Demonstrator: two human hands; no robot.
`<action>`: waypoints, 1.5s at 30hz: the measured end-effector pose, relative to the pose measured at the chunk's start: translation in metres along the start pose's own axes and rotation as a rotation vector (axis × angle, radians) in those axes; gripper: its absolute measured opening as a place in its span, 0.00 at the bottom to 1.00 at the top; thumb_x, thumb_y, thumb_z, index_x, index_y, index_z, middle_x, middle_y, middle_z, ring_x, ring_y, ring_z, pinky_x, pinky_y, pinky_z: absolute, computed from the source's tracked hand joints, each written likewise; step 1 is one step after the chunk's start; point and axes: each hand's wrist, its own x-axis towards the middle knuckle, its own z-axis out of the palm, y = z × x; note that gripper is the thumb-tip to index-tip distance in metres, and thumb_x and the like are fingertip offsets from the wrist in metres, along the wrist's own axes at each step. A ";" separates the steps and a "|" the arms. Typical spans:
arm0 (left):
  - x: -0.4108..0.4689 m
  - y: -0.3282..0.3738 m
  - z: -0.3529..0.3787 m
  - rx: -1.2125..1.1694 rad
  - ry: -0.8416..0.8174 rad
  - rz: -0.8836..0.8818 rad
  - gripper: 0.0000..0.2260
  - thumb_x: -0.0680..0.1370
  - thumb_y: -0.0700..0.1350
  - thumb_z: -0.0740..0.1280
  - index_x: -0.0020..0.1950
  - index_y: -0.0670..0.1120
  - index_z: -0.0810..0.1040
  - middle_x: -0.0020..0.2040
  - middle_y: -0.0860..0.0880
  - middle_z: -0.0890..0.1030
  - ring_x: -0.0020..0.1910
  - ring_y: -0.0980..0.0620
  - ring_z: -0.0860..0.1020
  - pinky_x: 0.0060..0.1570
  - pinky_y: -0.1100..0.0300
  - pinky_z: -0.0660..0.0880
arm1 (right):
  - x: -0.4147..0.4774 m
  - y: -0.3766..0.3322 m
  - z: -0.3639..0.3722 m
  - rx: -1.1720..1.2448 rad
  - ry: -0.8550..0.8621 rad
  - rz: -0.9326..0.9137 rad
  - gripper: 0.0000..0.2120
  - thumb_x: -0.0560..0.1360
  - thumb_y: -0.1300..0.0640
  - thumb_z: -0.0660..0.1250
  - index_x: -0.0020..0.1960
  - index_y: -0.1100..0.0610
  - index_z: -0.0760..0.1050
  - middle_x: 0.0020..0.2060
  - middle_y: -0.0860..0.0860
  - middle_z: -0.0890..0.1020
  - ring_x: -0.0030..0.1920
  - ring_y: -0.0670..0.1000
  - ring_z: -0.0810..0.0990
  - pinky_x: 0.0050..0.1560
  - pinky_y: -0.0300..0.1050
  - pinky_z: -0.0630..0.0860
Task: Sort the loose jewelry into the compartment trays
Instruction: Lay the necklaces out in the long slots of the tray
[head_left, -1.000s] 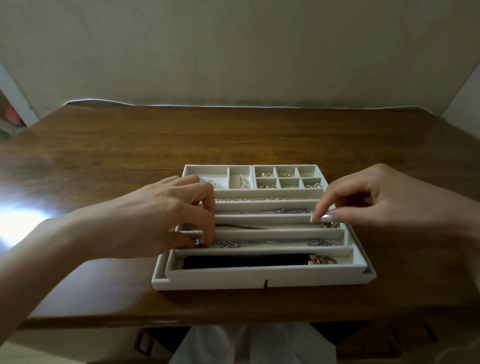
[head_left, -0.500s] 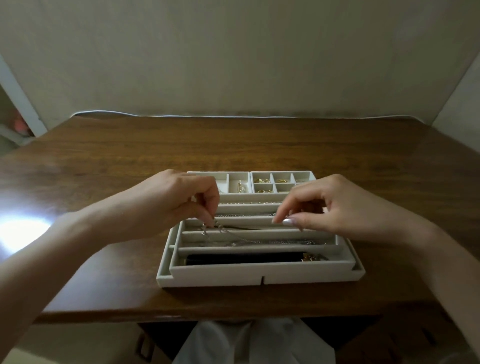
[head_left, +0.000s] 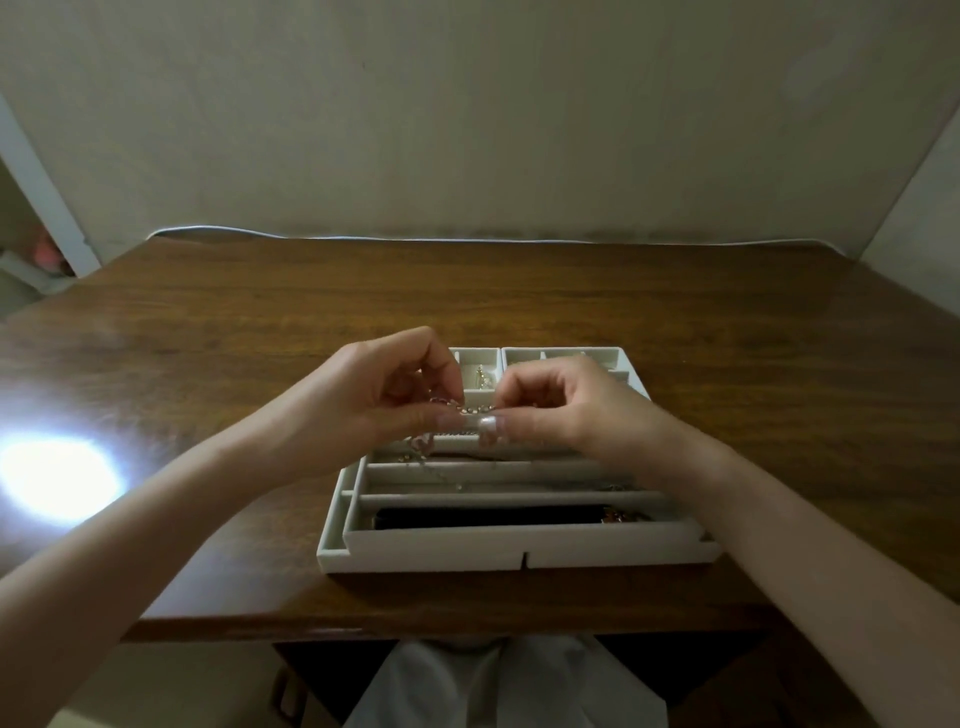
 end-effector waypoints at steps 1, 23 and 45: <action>-0.002 -0.001 -0.001 0.022 -0.010 -0.014 0.07 0.69 0.49 0.70 0.46 0.51 0.76 0.40 0.49 0.80 0.36 0.48 0.79 0.37 0.55 0.79 | -0.002 0.000 -0.004 0.037 0.008 -0.006 0.02 0.74 0.59 0.68 0.42 0.55 0.78 0.37 0.48 0.83 0.38 0.44 0.79 0.40 0.34 0.75; -0.020 -0.012 -0.009 -0.062 0.034 -0.196 0.18 0.58 0.61 0.74 0.44 0.57 0.82 0.41 0.50 0.83 0.40 0.53 0.82 0.42 0.64 0.79 | -0.046 0.014 -0.068 0.003 0.022 0.019 0.10 0.64 0.54 0.72 0.45 0.50 0.83 0.36 0.49 0.80 0.37 0.48 0.78 0.38 0.38 0.77; -0.021 0.001 0.004 -0.299 0.195 -0.357 0.11 0.64 0.41 0.71 0.39 0.37 0.72 0.36 0.40 0.84 0.35 0.45 0.84 0.28 0.61 0.79 | -0.051 0.023 -0.063 0.096 0.242 -0.083 0.11 0.61 0.64 0.73 0.44 0.56 0.82 0.33 0.50 0.80 0.34 0.51 0.80 0.36 0.41 0.80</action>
